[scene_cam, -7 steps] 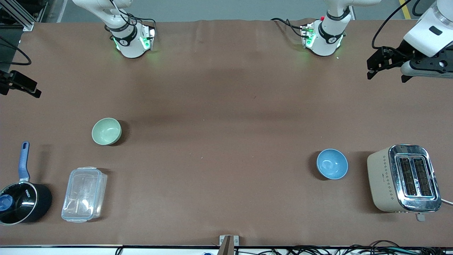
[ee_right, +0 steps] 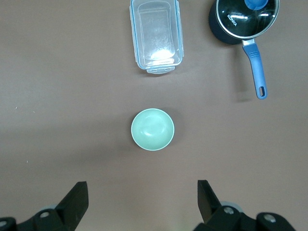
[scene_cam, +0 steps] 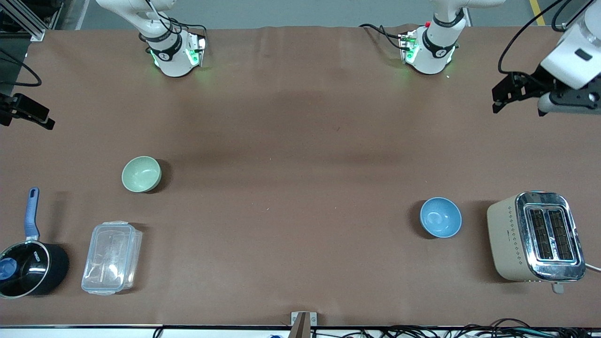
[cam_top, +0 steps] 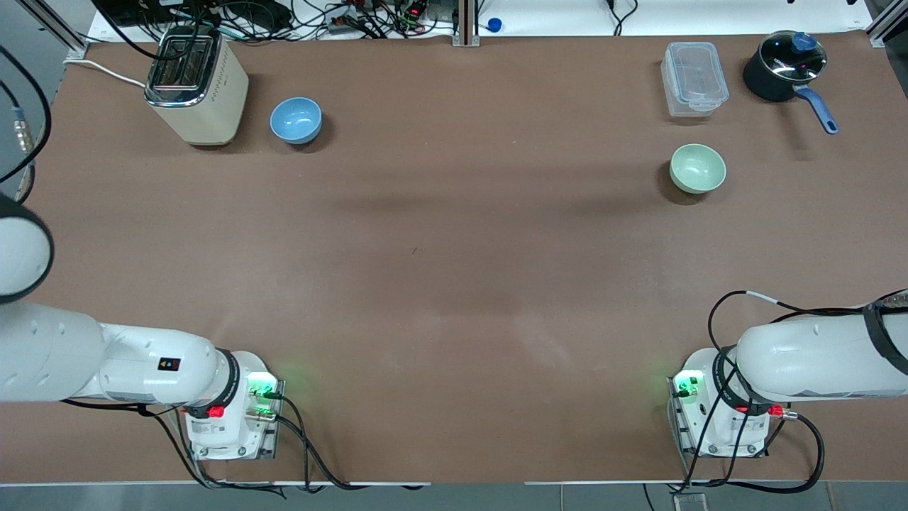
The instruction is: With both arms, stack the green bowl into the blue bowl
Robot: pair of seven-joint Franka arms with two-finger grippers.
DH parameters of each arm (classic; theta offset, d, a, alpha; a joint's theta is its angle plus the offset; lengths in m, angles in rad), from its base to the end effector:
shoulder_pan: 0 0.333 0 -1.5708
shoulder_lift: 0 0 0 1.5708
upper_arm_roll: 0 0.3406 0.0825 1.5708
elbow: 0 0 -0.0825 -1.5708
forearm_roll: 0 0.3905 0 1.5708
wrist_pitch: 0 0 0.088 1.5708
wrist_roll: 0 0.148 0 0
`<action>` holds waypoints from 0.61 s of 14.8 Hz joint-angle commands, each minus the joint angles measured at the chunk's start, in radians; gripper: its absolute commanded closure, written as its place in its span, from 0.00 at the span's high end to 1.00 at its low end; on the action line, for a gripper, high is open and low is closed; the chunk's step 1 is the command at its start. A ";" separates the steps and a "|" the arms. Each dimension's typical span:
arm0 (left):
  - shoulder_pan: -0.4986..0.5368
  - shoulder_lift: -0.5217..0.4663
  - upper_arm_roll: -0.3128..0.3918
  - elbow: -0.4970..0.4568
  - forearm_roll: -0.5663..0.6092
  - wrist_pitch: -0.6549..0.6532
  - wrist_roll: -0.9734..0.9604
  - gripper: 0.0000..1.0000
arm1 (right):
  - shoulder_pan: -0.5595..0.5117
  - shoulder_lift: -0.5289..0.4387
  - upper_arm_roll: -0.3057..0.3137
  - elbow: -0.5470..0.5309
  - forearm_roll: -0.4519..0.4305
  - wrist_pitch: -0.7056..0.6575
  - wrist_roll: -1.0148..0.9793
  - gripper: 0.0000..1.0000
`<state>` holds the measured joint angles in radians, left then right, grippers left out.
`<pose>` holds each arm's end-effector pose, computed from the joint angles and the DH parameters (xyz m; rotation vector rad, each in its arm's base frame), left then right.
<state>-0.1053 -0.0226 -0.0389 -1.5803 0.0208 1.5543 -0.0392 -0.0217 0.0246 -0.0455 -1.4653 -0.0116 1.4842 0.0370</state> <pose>0.5464 -0.0764 0.6147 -3.1154 0.1632 0.0022 0.5592 -0.0391 0.6368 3.1247 -0.1644 -0.0092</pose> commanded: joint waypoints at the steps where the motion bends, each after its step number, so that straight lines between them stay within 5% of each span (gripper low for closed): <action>1: 0.002 0.140 0.028 0.062 0.019 0.015 0.016 1.00 | -0.011 -0.022 0.001 -0.047 0.012 -0.001 -0.052 1.00; 3: 0.001 0.203 0.030 0.037 0.030 0.102 0.016 1.00 | -0.021 -0.020 -0.002 -0.142 0.012 0.039 -0.101 1.00; 9: 0.032 0.361 0.030 -0.108 0.033 0.465 0.015 1.00 | -0.038 -0.023 -0.036 -0.615 -0.001 0.561 -0.149 1.00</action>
<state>-0.0813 0.3091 -0.0090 -1.6468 0.0326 1.9265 -0.0349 -0.0474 0.0449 -0.0787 -1.9045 -0.0119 1.8917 -0.0921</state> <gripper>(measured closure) 0.000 0.000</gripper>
